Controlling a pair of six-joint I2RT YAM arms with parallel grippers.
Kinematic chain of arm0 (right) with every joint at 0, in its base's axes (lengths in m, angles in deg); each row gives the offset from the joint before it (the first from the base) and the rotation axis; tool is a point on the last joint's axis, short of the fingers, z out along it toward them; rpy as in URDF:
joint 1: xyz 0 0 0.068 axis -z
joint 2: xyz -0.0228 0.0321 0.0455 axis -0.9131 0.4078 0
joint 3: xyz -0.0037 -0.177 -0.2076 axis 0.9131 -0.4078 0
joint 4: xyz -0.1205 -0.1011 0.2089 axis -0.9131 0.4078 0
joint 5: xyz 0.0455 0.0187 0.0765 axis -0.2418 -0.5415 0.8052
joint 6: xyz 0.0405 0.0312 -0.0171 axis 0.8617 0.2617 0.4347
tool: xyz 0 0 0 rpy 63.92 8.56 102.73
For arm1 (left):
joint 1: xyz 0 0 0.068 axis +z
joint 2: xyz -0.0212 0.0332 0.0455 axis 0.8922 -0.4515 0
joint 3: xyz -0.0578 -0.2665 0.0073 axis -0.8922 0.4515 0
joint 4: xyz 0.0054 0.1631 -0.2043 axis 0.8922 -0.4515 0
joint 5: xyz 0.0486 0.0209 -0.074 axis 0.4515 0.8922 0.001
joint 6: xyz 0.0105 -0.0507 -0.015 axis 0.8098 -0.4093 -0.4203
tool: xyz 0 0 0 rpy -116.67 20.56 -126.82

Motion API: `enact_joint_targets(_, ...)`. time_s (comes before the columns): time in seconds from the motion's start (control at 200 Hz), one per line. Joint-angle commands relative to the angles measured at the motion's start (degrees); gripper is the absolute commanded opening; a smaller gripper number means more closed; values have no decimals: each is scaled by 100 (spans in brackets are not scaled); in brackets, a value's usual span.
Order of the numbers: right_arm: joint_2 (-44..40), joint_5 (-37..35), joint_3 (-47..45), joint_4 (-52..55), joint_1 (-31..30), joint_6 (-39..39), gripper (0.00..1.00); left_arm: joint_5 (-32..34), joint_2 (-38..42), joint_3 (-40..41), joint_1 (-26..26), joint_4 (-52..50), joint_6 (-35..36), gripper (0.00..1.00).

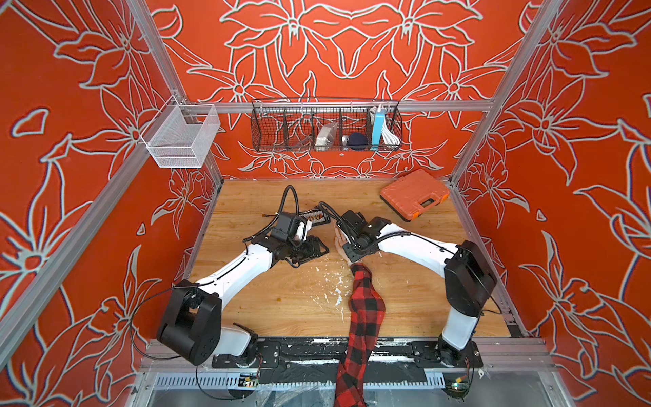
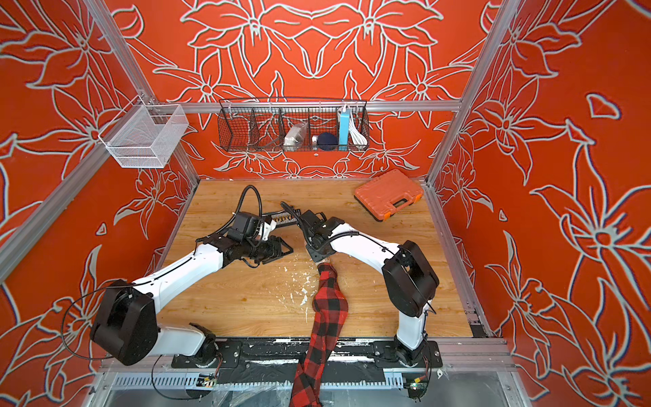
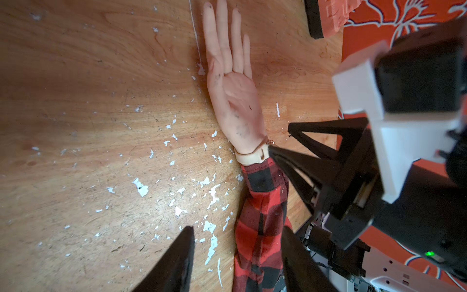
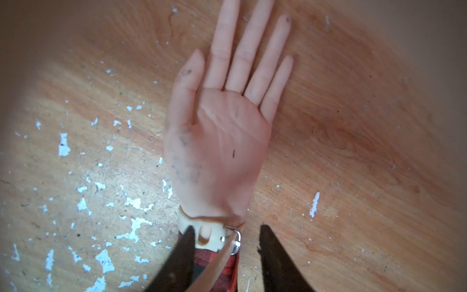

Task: Take off the watch
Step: Untie the watch from the hand.

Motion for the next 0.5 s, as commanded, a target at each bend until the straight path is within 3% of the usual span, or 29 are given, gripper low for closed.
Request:
enact_joint_targets(0.0,-288,-314,-146,125,16,98,24,75,149,18,30,46,-7,54)
enact_joint_targets(0.15,-376,-237,-208,138,145,87,0,67,-36,-155,-83,44,-9,53)
enact_joint_targets(0.31,-520,42,-420,-40,389,97,0,63,-431,-478,-363,159,-81,50)
enact_joint_targets(0.495,-717,1014,-871,-555,880,203,0,-39,-1118,-928,-728,390,-197,45)
